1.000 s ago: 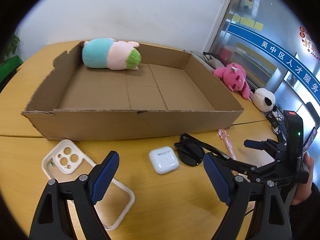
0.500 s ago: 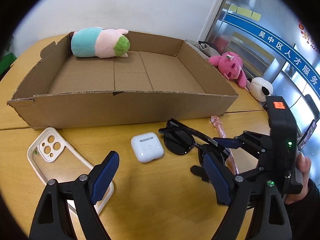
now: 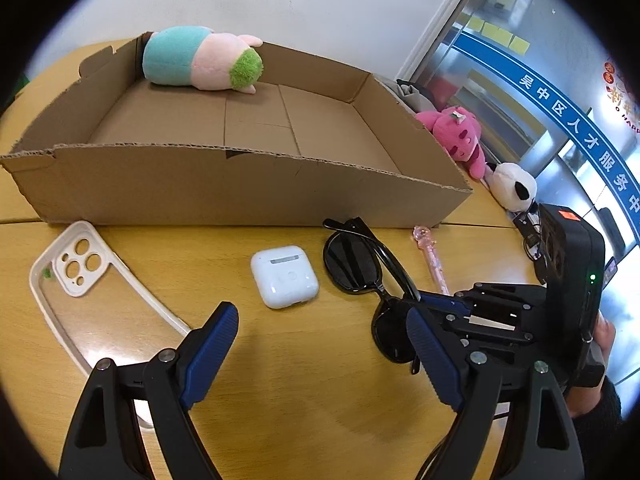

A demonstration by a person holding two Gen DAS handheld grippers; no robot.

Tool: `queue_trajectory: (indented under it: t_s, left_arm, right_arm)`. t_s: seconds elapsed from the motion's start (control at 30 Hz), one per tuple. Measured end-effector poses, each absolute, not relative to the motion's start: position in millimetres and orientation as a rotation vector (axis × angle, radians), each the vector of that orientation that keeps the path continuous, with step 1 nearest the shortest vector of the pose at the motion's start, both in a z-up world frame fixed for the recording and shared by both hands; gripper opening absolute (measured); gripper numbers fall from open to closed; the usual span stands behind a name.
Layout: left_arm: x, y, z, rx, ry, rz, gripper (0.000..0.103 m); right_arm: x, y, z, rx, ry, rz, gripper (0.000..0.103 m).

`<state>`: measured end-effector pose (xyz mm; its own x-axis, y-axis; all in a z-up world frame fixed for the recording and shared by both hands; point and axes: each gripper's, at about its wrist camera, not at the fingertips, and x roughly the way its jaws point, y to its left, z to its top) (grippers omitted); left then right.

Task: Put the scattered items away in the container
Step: 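Reach the right gripper to the black sunglasses and close on them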

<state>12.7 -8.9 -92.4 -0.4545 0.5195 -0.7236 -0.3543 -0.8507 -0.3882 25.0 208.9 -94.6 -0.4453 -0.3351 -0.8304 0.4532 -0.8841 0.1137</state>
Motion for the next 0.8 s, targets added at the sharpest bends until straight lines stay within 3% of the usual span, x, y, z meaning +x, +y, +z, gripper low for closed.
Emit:
queue_trajectory:
  t_s: [0.17, 0.57, 0.8]
  left_arm:
    - [11.7, -6.2, -97.3, -1.245, -0.311, 2.231, 0.087]
    - [-6.3, 8.1, -135.4, -1.32, -0.825, 1.787, 0.087]
    - [-4.4, 20.1, -143.0, -1.342, -0.874, 1.731, 0.086]
  right_arm:
    - [19.9, 213.4, -85.6, 1.239, 0.087, -2.332, 0.01]
    - [26.9, 220.3, -62.7, 1.18, -0.075, -2.295, 0.01]
    - [32.4, 217.5, -74.1, 1.21, -0.116, -2.257, 0.009]
